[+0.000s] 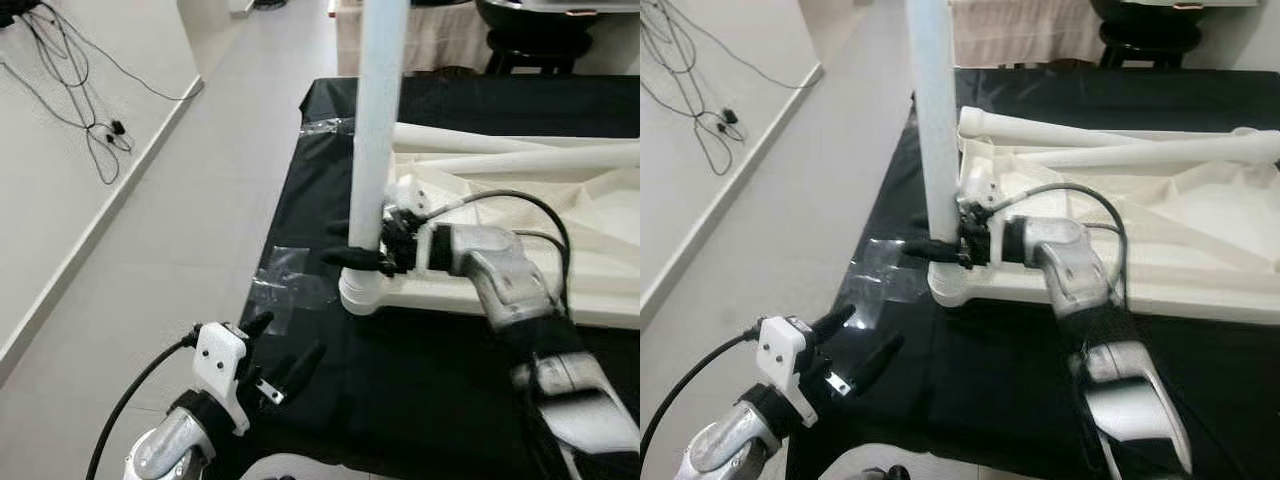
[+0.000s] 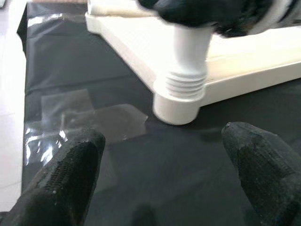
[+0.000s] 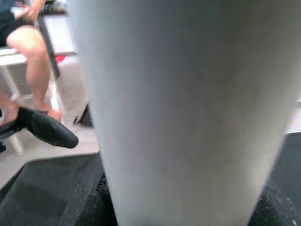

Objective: Building children table

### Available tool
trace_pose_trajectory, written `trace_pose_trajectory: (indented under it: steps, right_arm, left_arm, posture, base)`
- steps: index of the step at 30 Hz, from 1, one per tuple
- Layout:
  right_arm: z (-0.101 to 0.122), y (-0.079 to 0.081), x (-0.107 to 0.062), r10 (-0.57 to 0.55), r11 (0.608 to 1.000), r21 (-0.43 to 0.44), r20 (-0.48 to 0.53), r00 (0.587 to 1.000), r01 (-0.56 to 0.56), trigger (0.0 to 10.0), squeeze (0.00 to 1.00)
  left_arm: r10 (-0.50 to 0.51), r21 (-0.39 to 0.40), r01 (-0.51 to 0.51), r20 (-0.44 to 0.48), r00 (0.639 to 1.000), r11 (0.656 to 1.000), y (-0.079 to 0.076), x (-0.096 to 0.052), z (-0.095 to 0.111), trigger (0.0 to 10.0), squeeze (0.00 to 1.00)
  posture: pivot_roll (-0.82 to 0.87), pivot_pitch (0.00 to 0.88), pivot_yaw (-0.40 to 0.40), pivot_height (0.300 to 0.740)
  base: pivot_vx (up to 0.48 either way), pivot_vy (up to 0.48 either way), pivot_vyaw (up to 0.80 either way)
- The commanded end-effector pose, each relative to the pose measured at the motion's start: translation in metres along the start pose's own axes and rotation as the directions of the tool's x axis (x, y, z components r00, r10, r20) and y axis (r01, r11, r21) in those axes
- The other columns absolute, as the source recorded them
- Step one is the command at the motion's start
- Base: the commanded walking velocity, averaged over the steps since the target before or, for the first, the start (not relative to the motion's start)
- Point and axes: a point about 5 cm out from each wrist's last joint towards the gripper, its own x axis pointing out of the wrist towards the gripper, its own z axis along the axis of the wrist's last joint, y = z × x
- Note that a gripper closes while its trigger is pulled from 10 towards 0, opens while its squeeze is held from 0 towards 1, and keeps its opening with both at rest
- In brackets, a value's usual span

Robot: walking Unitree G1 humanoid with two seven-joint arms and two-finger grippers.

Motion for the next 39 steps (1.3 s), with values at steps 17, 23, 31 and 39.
trace_pose_trajectory:
  steps: [17, 23, 31, 39]
  right_arm:
    - [-0.082, 0.090, -0.014, -0.713, 0.604, 0.122, -0.360, 0.602, 0.788, 4.3, 0.00]
    - [-0.046, 0.092, 0.006, -0.524, 0.792, 0.288, -0.133, 0.841, 0.539, 10.0, 1.00]
    - [-0.023, 0.057, -0.001, -0.101, 0.989, 0.103, -0.039, 0.994, 0.105, 10.0, 0.00]
    - [-0.003, 0.014, 0.003, 0.081, 0.991, 0.107, 0.001, 0.997, -0.081, 0.0, 0.00]
  left_arm:
    - [-0.079, -0.069, 0.077, -0.033, 0.996, 0.995, 0.000, -0.008, -0.013, 10.0, 0.00]
    - [-0.084, -0.108, 0.081, -0.022, 0.996, 0.991, 0.003, -0.008, -0.013, 10.0, 0.00]
    - [-0.125, -0.099, 0.121, -0.029, 0.992, 0.988, 0.003, 0.007, -0.017, 10.0, 0.00]
    - [-0.142, -0.021, 0.142, -0.054, 0.988, 0.990, 0.007, 0.005, -0.016, 10.0, 0.00]
  posture:
    - [0.08, 0.223, 0.106, 0.740]
    - [0.07, 0.207, 0.114, 0.740]
    - [0.06, 0.170, 0.125, 0.740]
    - [0.10, 0.142, 0.103, 0.740]
  base:
    - [0.000, 0.000, 0.00]
    - [0.000, 0.000, 0.00]
    - [0.000, 0.000, 0.00]
    - [0.000, 0.000, 0.00]
